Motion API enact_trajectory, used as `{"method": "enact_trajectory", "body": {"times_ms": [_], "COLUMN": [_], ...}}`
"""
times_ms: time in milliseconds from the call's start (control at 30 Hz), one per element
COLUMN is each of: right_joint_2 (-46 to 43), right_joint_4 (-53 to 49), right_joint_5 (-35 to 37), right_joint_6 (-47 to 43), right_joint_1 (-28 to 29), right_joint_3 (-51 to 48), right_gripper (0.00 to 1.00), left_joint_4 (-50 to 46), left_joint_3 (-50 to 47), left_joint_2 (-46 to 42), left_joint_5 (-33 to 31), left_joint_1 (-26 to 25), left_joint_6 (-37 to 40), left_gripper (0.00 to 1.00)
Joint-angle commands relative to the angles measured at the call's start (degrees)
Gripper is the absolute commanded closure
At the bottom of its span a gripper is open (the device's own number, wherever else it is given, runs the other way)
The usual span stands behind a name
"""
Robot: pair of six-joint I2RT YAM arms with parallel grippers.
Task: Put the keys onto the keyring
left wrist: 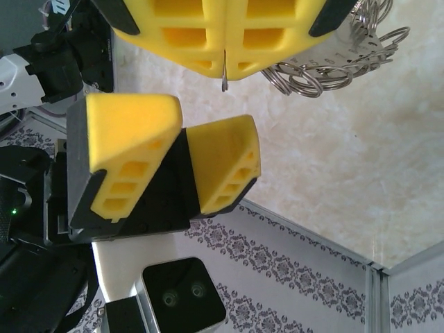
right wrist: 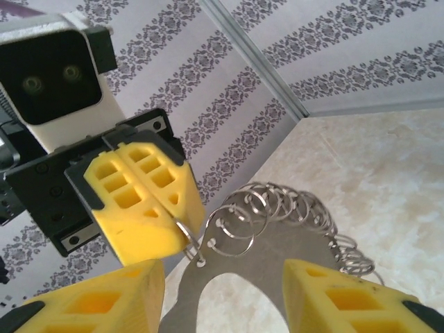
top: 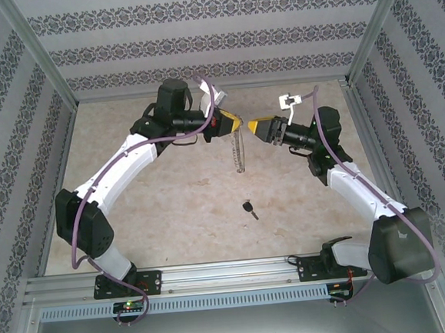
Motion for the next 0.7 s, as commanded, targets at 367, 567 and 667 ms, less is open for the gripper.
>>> {"method": "enact_trajectory", "body": {"times_ms": [367,567,667], "right_joint_2": [2.62,3.88,4.34], "right_joint_4": [1.03,1.87,2.26], "right_joint_5": [-9.03,-8.29,-8.16], "right_joint_6": [-3.37,-3.64,-3.59], "right_joint_1": [-0.06,-0.24,-0.03], "right_joint_3": [5.65,5.17,5.16], "right_gripper": [0.54,0.55,0.56], "left_joint_4": [-8.34,-10.76,-11.67], "left_joint_3": [9.57,11.42,12.10], "left_joint_2": [5.65,5.77,5.85], "left_joint_5": [9.30,10.83,11.37], "left_joint_1": [1.76,1.83,1.86], "left_joint_6": [3.79,4.70,5.16], "left_gripper": [1.00,1.00,1.00]}}
